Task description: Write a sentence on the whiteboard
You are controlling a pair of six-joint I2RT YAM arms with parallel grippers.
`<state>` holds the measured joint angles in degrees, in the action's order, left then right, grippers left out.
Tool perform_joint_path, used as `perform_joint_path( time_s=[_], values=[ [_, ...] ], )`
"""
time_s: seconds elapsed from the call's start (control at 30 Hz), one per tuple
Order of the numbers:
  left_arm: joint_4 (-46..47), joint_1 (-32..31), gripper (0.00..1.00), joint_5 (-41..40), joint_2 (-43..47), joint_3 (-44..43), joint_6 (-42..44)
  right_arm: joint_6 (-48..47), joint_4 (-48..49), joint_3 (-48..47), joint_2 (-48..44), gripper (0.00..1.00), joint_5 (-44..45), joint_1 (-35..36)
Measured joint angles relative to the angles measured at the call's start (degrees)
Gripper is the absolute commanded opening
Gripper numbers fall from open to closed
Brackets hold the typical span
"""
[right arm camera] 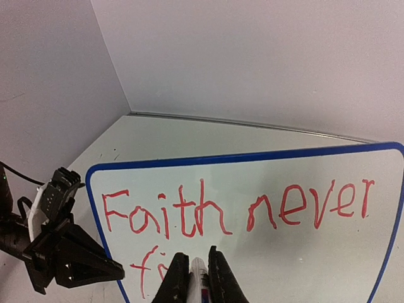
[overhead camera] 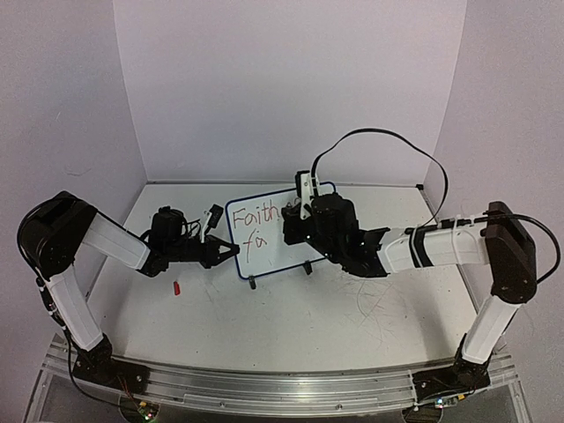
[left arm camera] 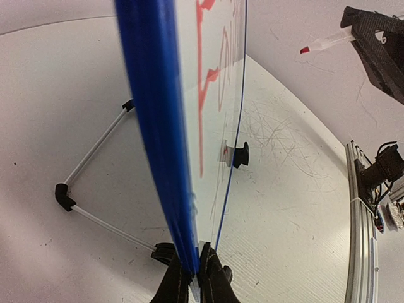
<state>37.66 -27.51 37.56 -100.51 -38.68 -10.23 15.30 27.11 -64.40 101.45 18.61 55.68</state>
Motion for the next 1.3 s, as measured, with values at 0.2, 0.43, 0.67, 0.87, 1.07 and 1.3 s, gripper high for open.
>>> perform_joint_path(
  time_s=[0.2, 0.43, 0.67, 0.87, 1.07, 1.3],
  values=[
    [0.0, -0.1, 0.00, -0.1, 0.0, 0.0, 0.0, -1.9, -1.4, -0.2, 1.2, 0.00, -0.9, 0.1],
    [0.0, -0.1, 0.00, -0.1, 0.0, 0.0, 0.4, -3.6, -2.9, -1.9, 4.3, 0.00, -2.1, 0.9],
    [0.0, -0.1, 0.00, 0.0, 0.0, 0.0, 0.4, -3.9, -3.8, -2.7, 5.0, 0.00, -3.2, 1.0],
    [0.1, -0.2, 0.00, -0.1, 0.0, 0.0, 0.4, -3.9, -4.2, -2.8, 5.5, 0.00, -3.3, 1.0],
    [0.1, -0.2, 0.00, -0.1, 0.0, 0.0, 0.4, -3.9, -4.2, -2.9, 5.5, 0.00, -3.5, 1.0],
    [0.1, -0.2, 0.00, -0.1, 0.0, 0.0, 0.4, -3.8, -4.3, -2.9, 5.5, 0.00, -1.5, 1.0]
  ],
)
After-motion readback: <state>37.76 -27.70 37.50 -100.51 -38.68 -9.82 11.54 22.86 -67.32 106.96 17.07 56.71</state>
